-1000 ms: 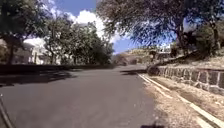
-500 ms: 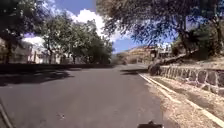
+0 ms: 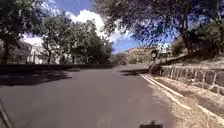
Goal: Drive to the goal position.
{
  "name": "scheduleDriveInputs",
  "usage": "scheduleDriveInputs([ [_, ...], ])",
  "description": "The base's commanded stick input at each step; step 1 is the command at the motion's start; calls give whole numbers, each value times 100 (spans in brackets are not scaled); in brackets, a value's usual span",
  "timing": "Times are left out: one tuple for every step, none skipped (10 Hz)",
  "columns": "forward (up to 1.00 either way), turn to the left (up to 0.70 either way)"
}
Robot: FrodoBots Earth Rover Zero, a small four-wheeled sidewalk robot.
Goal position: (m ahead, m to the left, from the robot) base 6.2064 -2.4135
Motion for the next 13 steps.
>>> scheduleDriveInputs([
  [50,0],
  [50,0],
  [50,0],
  [50,0],
  [50,0],
  [50,0],
  [50,0],
  [50,0],
  [50,0],
  [50,0],
  [50,0],
  [50,0],
  [50,0],
])
